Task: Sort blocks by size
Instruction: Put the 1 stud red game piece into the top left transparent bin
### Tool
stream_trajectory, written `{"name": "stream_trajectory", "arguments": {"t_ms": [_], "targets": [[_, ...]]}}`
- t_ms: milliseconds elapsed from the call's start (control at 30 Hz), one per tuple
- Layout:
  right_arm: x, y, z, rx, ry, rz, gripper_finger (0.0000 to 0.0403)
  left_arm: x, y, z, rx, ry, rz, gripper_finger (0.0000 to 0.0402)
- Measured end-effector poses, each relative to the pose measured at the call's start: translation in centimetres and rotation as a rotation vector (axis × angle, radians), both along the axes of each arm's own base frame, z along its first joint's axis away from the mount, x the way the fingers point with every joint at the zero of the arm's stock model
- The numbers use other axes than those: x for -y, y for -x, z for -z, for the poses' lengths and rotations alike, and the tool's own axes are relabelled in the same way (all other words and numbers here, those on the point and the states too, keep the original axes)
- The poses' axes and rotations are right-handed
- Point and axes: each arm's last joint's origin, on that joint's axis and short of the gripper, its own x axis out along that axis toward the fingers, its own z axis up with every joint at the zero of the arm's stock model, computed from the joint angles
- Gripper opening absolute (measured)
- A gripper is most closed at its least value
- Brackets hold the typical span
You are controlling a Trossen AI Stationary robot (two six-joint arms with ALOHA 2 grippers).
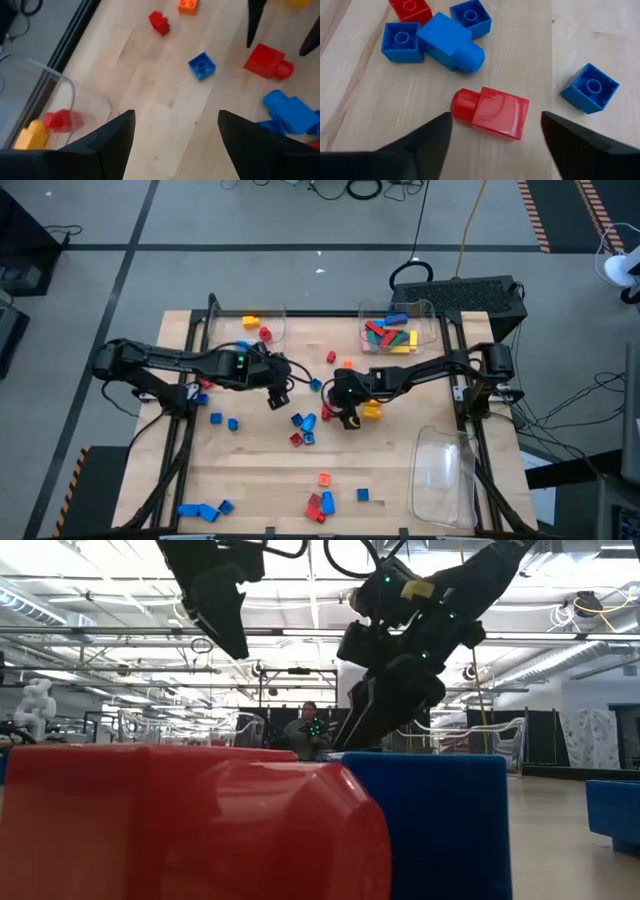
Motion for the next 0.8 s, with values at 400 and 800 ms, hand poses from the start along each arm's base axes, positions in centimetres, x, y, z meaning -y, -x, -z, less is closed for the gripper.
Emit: {"name": "stream_trajectory", "arguments": {"t_ms": [400, 800], "targets": [[-0.1, -0.8, 3.0, -0.034, -0.01, 0.008, 0.0322, 1.3, 0.3, 6.8, 0.146, 0.033, 0.036, 0.0286], [0.0, -1.6, 3.7, 0.024, -0.022, 0.026, 0.022, 1.8, 0.5, 7.8, 0.182, 0.05, 0.034, 0.0286]]}}
